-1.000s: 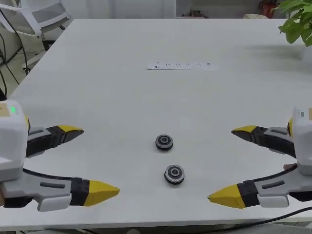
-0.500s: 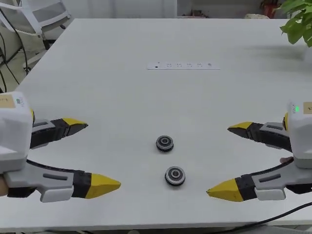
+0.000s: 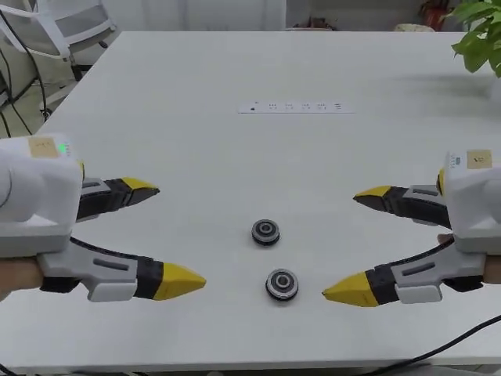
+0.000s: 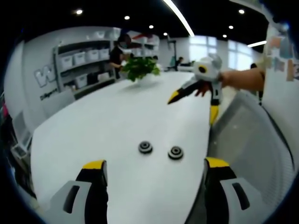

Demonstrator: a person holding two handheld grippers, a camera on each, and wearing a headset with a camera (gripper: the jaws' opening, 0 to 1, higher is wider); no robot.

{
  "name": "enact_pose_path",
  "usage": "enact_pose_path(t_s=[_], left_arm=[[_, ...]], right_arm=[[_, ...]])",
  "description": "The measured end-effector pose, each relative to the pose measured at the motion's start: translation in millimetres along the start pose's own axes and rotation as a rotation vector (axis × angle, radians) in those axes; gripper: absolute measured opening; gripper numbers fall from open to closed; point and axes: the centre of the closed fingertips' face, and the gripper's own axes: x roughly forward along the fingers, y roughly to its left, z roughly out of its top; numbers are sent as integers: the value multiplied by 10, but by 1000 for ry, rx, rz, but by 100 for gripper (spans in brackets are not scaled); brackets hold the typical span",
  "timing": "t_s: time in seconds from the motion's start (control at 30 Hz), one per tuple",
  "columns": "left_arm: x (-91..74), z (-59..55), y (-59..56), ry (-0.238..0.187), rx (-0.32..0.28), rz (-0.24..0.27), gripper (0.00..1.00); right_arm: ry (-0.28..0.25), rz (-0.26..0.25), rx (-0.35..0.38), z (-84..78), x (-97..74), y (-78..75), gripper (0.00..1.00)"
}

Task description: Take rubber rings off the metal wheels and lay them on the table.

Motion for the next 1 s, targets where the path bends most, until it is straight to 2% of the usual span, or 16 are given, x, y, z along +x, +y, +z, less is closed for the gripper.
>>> enact_pose_path(t_s=[0.4, 0.57, 1.0], left_arm=[[209, -30, -18, 26, 34, -38, 84], [299, -73, -74, 48, 41, -66, 83], [513, -92, -205, 66, 52, -132, 77]], right_arm=[[16, 37, 0, -108, 148, 13, 88], [22, 48, 13, -157, 203, 17, 85], [39, 68, 14, -274, 305, 23, 79]])
